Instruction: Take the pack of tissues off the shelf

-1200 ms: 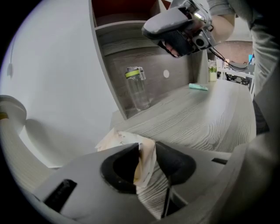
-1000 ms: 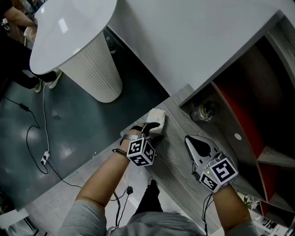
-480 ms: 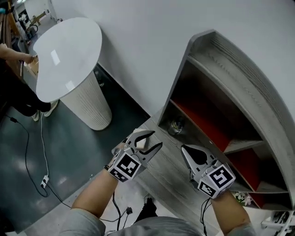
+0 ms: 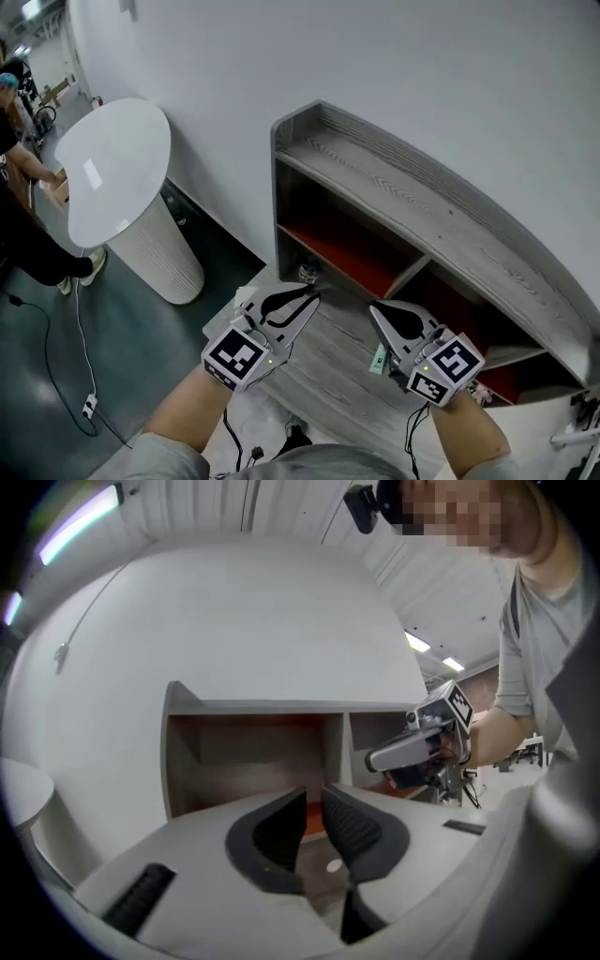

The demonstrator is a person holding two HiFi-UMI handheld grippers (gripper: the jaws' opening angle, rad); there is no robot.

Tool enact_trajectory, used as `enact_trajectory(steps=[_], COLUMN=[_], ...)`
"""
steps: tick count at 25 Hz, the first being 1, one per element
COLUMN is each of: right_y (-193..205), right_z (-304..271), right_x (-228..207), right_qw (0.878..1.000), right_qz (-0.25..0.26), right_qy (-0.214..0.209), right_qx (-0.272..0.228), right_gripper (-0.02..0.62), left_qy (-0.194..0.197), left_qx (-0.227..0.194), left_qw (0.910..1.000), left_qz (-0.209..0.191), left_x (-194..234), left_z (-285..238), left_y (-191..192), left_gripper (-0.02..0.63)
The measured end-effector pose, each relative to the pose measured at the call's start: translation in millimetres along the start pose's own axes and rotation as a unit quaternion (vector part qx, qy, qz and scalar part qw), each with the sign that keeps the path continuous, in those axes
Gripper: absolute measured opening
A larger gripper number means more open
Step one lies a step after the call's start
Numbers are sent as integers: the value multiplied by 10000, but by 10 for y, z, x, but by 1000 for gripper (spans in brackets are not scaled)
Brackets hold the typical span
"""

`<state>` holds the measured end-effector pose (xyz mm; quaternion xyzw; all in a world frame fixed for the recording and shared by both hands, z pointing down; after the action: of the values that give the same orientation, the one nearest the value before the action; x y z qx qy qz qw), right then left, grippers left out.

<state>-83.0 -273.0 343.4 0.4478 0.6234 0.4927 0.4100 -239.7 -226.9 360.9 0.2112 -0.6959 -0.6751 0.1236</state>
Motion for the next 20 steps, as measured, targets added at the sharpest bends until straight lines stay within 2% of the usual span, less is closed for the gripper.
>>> enact_trajectory(steps=[3,10,15,20], right_y=[-91,-113,-88,38], right_z=[420,1569,2564,3646], right_x=[-36,-110,-182,-191], right_qw=[9998,9993,9975,9904], right_qz=[-28,-36,36,94], right_qy=[62,280,674,1356], right_qx=[-169,-229,-209,-257], right_gripper=[18,17,17,17], left_qy=[38,490,1036,1784], left_qx=[-161,-433,-402,-412], left_qw=[9993,9945,9906,9798], left_qz=[329,815,801,810], left_x=[-314,-1356,-2245,-3122], left_z=[-118,-420,-716,-1022], left_y=[-235,-672,-924,-1081], left_gripper=[9,12,12,12])
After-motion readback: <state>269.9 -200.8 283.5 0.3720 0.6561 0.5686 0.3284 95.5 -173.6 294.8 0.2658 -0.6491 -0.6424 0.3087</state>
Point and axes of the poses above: the fingertips, and each gripper's own axes: z backward along the fingers, x to its left, y out of its underside, the point moved 5 cm from there along z, backward along the fingers, and after that the axes turned 4 degrees about -y, right-handed, at the moved point
